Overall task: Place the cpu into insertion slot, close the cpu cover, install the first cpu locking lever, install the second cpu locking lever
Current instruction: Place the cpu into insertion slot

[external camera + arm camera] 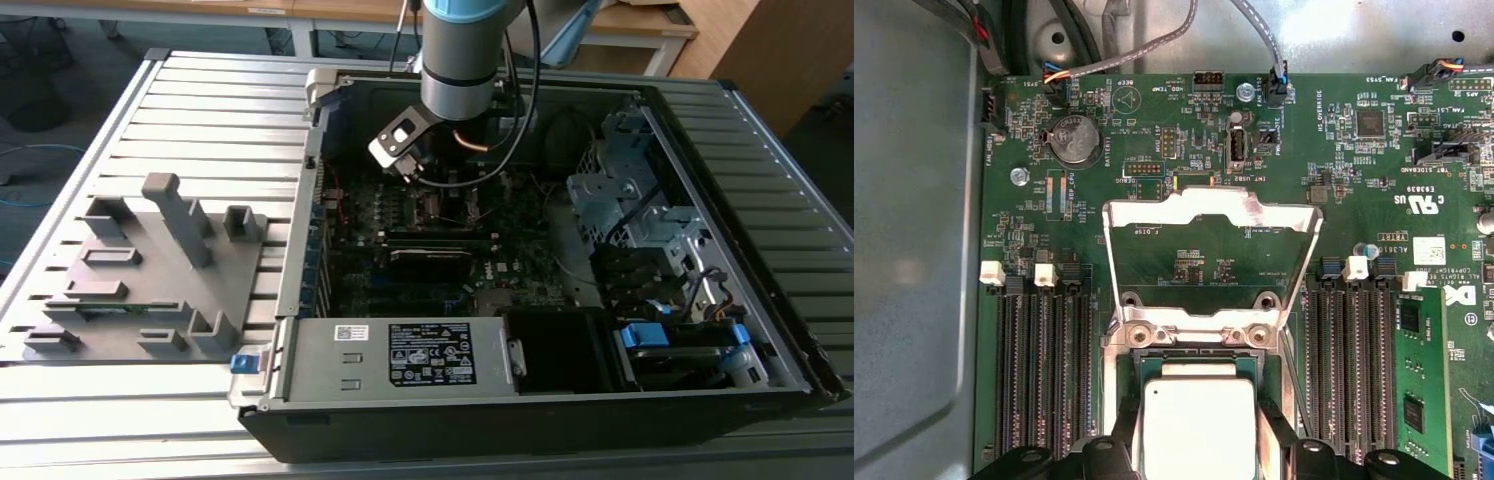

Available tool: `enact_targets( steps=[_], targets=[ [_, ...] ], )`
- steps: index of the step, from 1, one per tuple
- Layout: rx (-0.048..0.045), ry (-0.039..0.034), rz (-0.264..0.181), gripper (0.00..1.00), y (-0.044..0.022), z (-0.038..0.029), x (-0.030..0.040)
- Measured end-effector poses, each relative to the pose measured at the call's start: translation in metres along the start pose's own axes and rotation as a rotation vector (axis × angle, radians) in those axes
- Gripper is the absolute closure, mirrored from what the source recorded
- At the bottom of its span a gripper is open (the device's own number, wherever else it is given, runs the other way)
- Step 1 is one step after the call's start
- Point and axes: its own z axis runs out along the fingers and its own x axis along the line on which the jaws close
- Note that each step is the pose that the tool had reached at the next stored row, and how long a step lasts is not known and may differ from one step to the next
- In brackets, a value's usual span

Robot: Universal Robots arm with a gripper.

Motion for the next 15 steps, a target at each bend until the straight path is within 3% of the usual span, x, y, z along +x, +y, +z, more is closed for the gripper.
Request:
enact_targets(
  steps=[15],
  targets=[
    [-0.0001,0.0002,0.000,0.46,0.0000,0.0013,0.0000]
  ],
)
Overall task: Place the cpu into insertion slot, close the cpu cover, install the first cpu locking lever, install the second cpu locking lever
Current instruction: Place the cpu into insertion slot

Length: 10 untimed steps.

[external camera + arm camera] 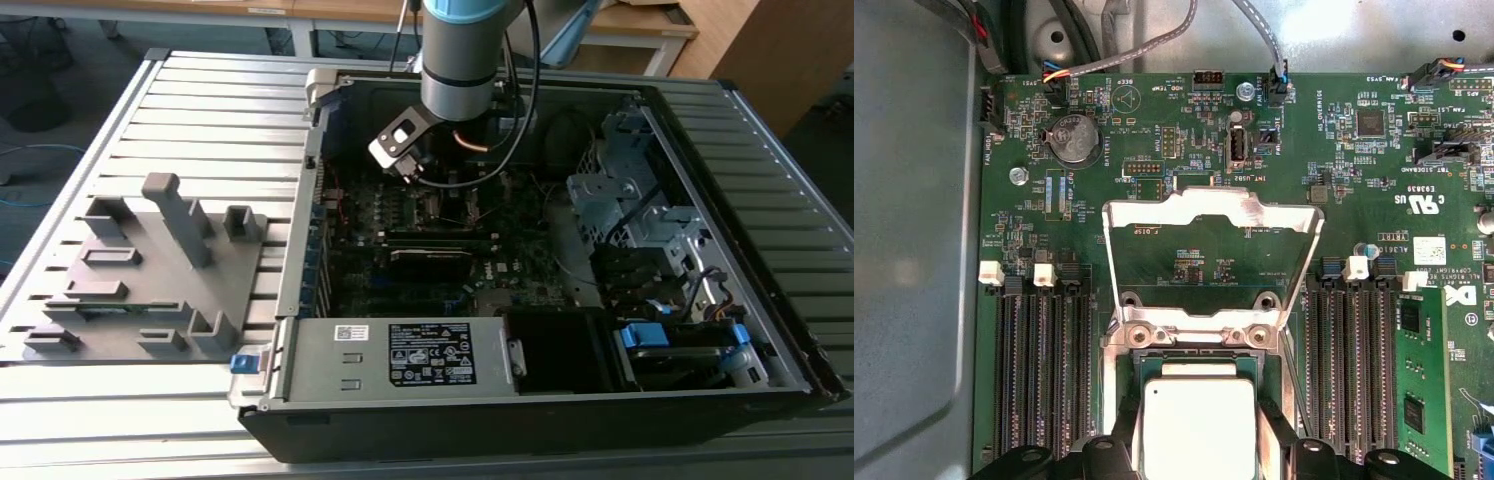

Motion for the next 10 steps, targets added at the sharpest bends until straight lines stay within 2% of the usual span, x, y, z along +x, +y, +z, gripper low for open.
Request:
enact_targets(
  steps=[10],
  targets=[
    [-0.0007,0.0014,0.000,0.45,0.0001,0.0006,0.0002]
  ],
)
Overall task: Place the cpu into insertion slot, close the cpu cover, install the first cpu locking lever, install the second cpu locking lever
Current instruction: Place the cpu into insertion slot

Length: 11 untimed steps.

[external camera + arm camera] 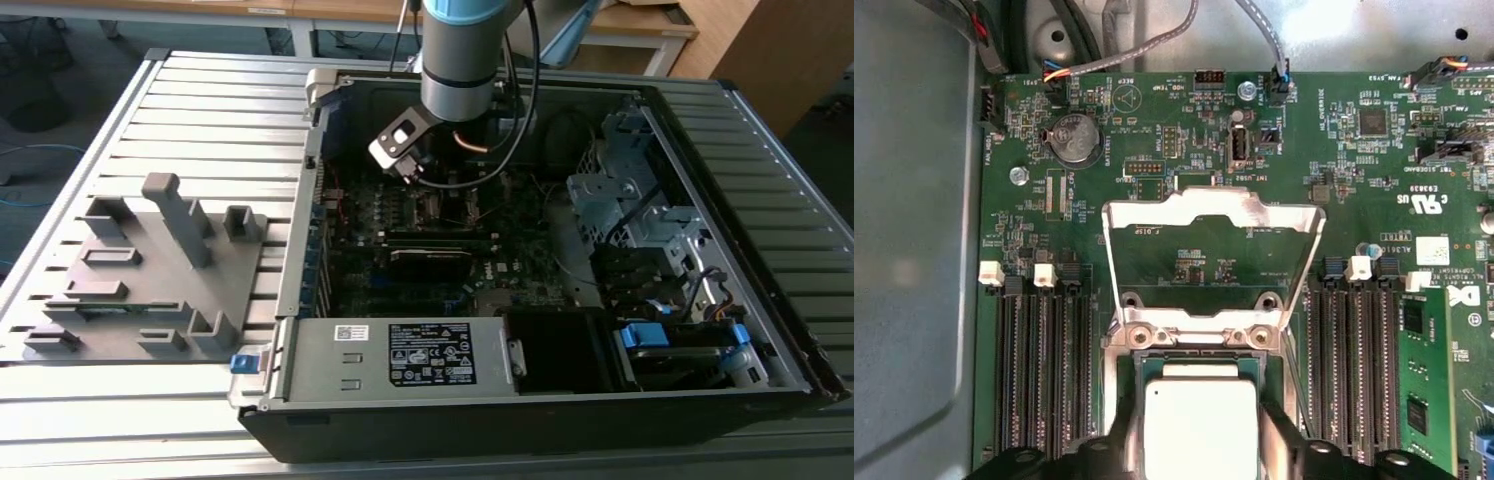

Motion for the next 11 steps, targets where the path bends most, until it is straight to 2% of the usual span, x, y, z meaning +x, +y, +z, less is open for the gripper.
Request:
enact_targets(
  steps=[1,3,7,11],
  targets=[
    [0.0000,-0.0001,0.000,0.45,0.0000,0.0000,0.0000],
    [0.0005,-0.0011,0.000,0.33,-0.0001,-0.0003,-0.0002],
    [0.0008,-0.0016,0.000,0.33,-0.0001,-0.0013,-0.0003],
    [0.0007,-0.0014,0.000,0.33,0.0002,-0.0064,-0.0001]
  ],
)
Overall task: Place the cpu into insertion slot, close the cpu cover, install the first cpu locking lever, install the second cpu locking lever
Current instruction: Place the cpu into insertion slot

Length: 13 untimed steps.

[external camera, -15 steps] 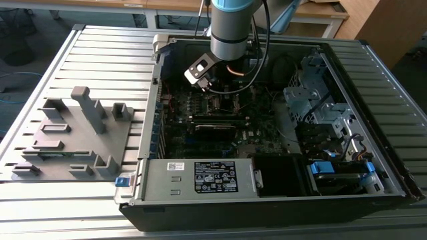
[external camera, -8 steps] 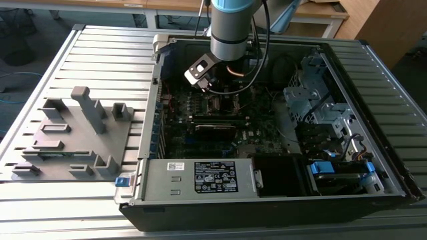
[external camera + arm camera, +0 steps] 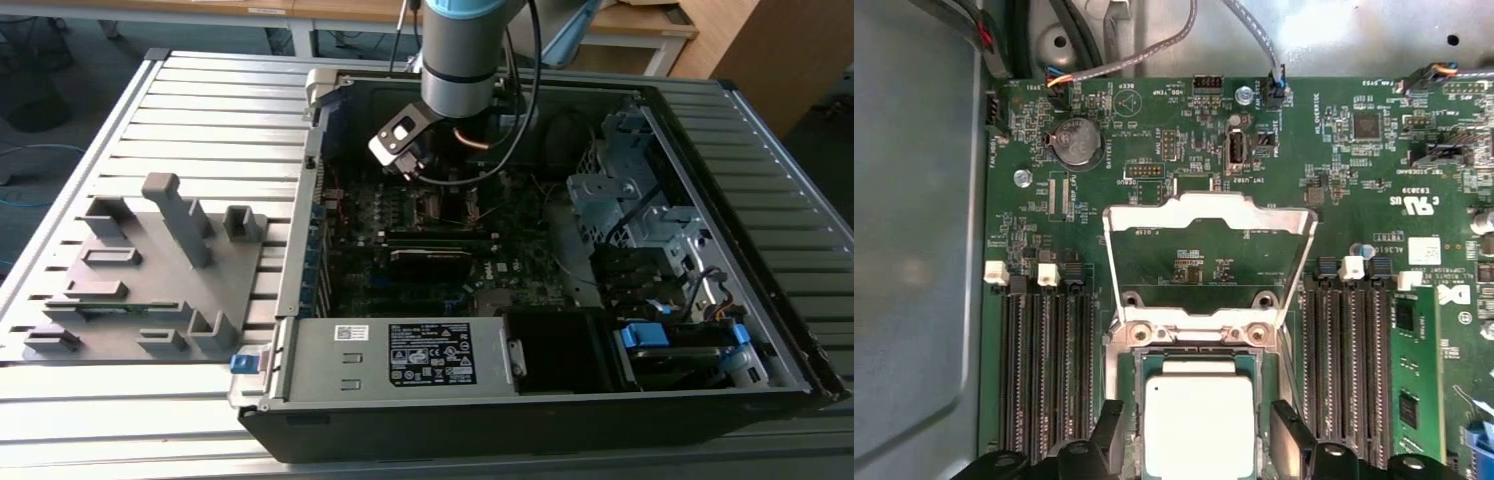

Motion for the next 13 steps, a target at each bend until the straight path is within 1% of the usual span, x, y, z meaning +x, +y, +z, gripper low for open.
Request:
enact_targets(
  steps=[3,7,8,13],
  targets=[
    [0.0000,0.0000,0.000,0.33,0.0002,-0.0053,0.0001],
    [-0.0001,0.0001,0.000,0.33,0.0007,-0.0153,0.0003],
    [-0.0001,0.0001,0.000,0.33,0.0007,-0.0168,0.0003],
    [-0.0001,0.0001,0.000,0.33,0.0007,-0.0170,0.0004]
  ],
)
